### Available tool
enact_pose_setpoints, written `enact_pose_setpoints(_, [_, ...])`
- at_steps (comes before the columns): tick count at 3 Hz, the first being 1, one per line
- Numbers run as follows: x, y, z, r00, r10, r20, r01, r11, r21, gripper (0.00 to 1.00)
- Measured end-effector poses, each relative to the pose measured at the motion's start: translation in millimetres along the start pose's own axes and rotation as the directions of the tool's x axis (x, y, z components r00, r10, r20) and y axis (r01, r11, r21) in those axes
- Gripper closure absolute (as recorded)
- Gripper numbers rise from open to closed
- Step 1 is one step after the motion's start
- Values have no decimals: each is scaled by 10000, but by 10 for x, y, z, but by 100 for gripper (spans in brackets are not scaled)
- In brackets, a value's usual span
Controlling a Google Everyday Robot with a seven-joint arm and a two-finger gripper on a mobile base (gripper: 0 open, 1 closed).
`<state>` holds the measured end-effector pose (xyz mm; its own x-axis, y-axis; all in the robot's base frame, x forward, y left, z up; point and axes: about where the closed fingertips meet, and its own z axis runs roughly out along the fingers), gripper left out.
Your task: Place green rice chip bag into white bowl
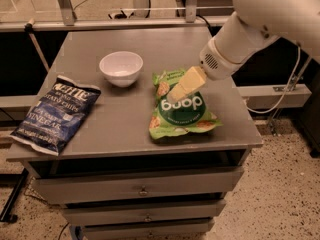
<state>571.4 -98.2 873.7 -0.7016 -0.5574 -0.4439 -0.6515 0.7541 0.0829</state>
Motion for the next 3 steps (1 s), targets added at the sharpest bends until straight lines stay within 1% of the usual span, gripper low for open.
enact_pose_setpoints(1, [-10,59,277,9982,502,-331,-518,9973,-511,25])
enact_pose_setpoints(2, [-16,77,392,9966,635,-534,-670,9955,-669,47])
enact_pose_setpoints(3, [-40,-10,259,9966,626,-532,-632,9979,-103,72])
